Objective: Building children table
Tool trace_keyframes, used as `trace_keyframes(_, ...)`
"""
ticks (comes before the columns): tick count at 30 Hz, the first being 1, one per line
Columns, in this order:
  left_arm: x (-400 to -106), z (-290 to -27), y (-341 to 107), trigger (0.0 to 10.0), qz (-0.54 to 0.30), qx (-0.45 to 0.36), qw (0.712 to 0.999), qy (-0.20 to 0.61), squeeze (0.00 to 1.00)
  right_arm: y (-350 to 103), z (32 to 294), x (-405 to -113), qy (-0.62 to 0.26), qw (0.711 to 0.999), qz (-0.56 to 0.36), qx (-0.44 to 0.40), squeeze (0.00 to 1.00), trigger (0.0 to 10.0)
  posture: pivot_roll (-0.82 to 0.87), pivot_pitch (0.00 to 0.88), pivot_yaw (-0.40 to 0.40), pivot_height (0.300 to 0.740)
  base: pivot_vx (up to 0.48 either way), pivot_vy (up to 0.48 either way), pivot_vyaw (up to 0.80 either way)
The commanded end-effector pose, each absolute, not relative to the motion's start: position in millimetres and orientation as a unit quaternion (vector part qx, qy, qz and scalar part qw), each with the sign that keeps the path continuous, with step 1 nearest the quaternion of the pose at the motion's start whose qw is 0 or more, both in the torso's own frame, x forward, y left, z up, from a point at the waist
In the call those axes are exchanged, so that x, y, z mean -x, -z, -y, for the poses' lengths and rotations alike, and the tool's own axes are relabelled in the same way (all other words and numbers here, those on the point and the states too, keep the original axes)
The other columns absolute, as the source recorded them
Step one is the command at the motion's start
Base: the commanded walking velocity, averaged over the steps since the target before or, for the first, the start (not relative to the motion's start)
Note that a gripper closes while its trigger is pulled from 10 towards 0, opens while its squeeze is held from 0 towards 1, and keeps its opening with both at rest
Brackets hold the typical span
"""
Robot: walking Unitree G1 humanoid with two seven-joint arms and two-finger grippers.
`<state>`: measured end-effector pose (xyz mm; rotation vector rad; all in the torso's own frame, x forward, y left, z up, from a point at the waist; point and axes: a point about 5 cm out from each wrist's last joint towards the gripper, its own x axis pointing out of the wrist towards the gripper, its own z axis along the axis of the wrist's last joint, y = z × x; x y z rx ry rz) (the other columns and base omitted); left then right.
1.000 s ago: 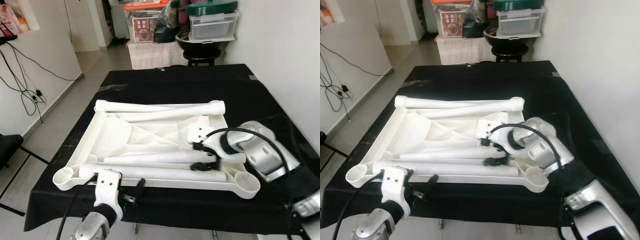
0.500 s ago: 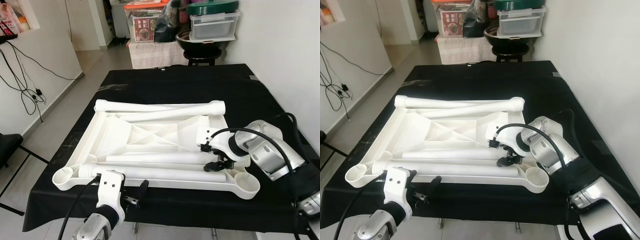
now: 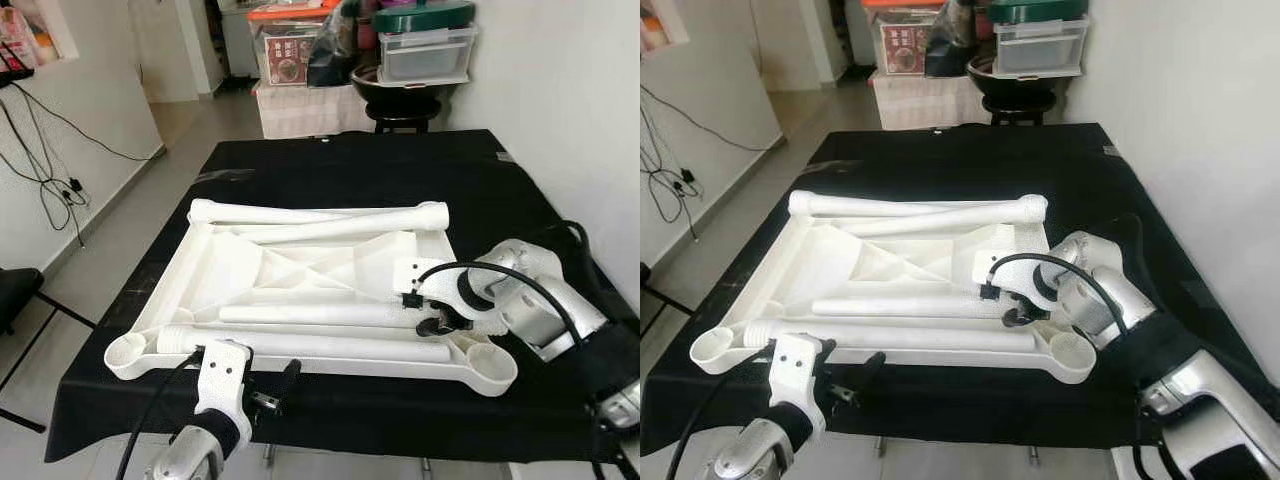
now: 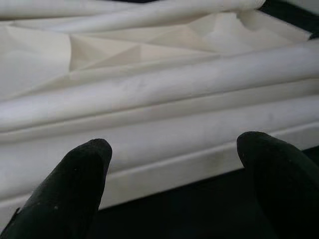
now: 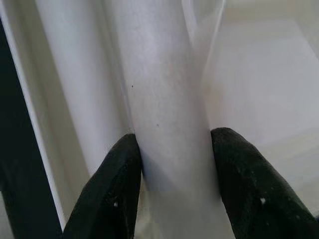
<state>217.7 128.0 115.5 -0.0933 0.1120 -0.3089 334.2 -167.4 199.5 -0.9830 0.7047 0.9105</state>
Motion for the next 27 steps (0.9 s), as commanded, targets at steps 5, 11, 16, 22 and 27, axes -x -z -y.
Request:
trace_keyframes(5, -231.3, -132.2, -151.4, 10.0, 0.005, 0.108, 0.984, 0.140, 0.00, -232.2, 160.6, -347.9, -0.407, 0.806, -0.242, 0.354, 0.00, 10.0, -0.04, 0.020, 0.026, 0.740, 0.000, 0.000, 0.00)
trace_keyframes(11, -238.6, -132.1, -172.5, 10.0, 0.037, 0.154, 0.977, 0.145, 0.00, -235.7, 162.5, -346.7, -0.412, 0.814, -0.226, 0.341, 0.00, 10.0, -0.05, 0.018, 0.034, 0.740, 0.000, 0.000, 0.00)
trace_keyframes(16, -251.4, -142.3, -186.1, 10.0, 0.066, 0.217, 0.968, 0.111, 0.00, -239.6, 155.8, -342.6, -0.430, 0.820, -0.196, 0.323, 0.00, 10.0, -0.05, 0.015, 0.040, 0.740, 0.000, 0.000, 0.00)
trace_keyframes(22, -272.3, -157.3, -202.1, 10.0, 0.100, 0.330, 0.935, 0.077, 0.00, -237.8, 146.3, -337.4, -0.452, 0.821, -0.182, 0.296, 0.00, 10.0, -0.05, 0.014, 0.046, 0.740, 0.000, 0.000, 0.00)
trace_keyframes(27, -277.5, -157.9, -204.5, 10.0, 0.099, 0.342, 0.931, 0.083, 0.00, -238.8, 143.9, -335.1, -0.463, 0.818, -0.177, 0.293, 0.00, 10.0, -0.05, 0.016, 0.045, 0.740, 0.000, 0.000, 0.00)
